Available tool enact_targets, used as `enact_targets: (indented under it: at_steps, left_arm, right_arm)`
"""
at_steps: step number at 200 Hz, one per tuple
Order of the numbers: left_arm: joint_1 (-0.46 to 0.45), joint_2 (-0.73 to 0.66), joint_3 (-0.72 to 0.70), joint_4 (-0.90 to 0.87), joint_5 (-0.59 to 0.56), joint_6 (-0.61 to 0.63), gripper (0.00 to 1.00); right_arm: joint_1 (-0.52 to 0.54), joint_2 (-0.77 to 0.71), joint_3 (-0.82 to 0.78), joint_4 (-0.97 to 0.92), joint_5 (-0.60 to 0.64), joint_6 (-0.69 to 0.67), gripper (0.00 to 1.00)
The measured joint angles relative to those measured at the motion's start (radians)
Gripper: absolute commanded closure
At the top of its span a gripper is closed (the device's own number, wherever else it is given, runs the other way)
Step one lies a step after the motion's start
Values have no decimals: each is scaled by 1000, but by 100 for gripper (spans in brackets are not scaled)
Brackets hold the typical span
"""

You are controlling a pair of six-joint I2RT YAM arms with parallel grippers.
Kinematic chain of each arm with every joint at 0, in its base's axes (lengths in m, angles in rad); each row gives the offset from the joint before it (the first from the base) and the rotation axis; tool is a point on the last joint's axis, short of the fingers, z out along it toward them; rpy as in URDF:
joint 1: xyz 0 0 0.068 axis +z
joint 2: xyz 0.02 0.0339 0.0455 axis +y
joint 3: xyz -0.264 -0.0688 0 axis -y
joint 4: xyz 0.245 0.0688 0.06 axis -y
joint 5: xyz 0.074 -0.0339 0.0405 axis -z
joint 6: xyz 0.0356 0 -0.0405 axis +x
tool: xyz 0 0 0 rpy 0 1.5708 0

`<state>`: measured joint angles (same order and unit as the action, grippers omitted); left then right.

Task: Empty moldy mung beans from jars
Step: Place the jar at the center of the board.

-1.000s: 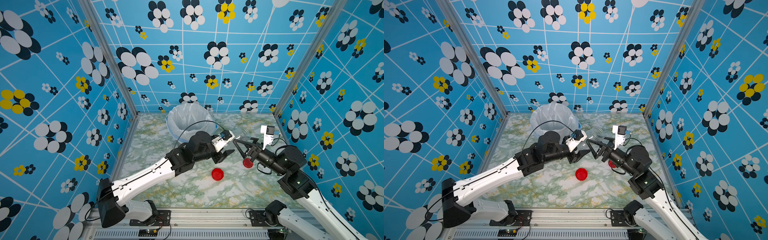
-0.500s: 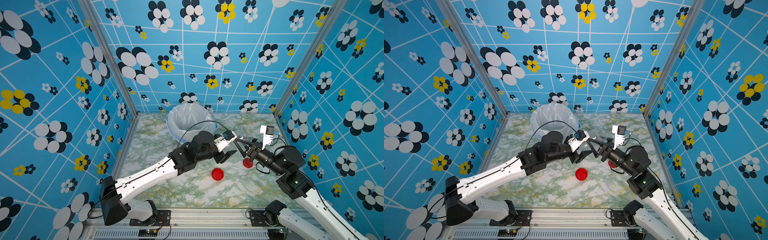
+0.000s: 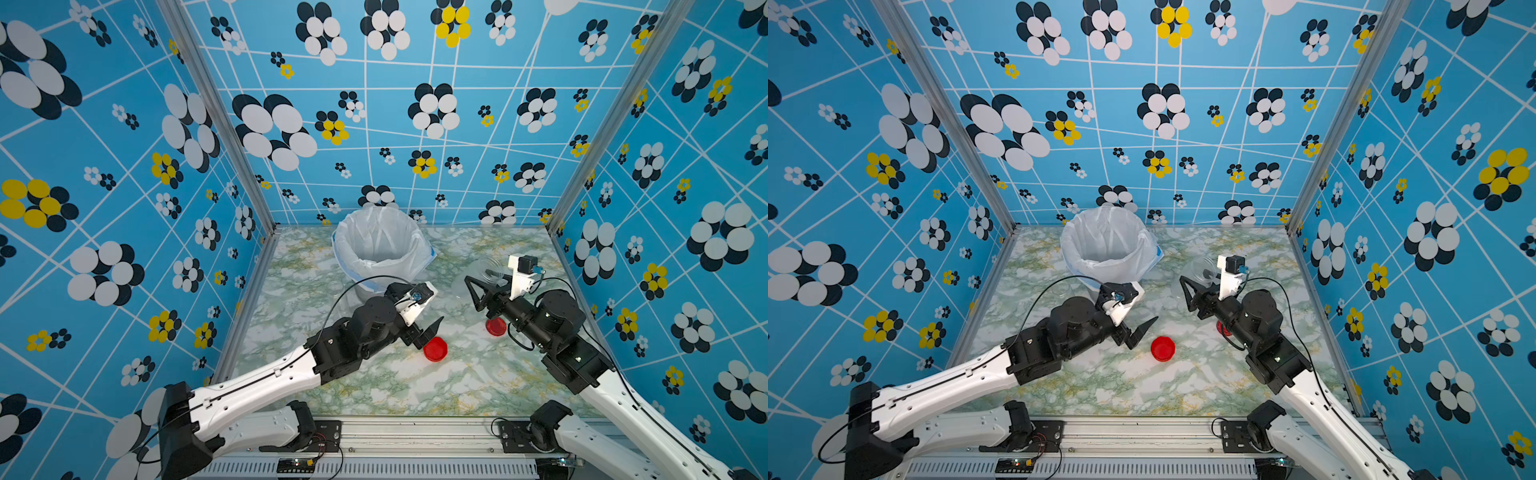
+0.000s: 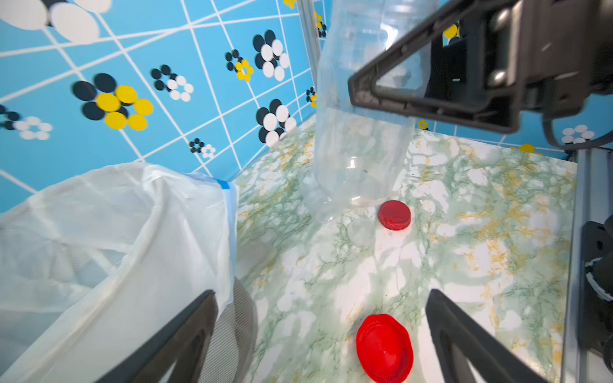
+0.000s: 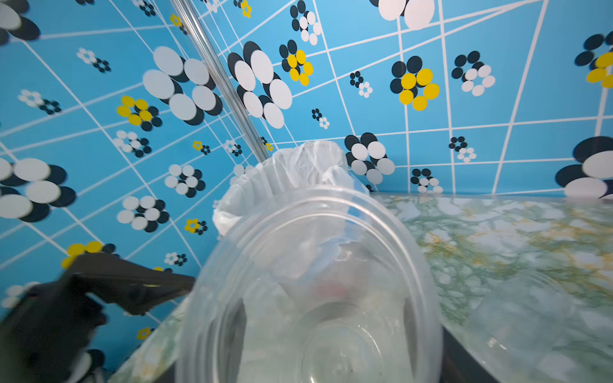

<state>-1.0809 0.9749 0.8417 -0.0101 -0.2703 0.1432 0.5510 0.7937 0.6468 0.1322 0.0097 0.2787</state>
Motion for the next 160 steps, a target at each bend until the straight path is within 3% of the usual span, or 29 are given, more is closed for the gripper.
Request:
enact_targets:
  at_steps: [24, 50, 98, 138, 146, 160]
  left_arm:
    - [-49, -205, -126, 11, -114, -2, 1]
    - [-52, -334, -194, -9, -212, -4, 0]
    - [-52, -375, -254, -34, -292, 0, 1]
    - [-31, -384, -335, -23, -329, 8, 1]
    - [-16, -399, -350, -20, -332, 8, 1]
    - [18, -428, -370, -20, -333, 6, 1]
  right_arm:
    - [0, 112, -119, 68, 60, -82, 50]
    - [0, 216, -209, 116, 103, -116, 50]
    - [0, 336, -237, 254, 135, -126, 49]
    - [0, 503, -235, 378, 88, -99, 49]
    - [0, 537, -231, 385, 77, -95, 46]
    - [0, 572, -218, 407, 63, -96, 29]
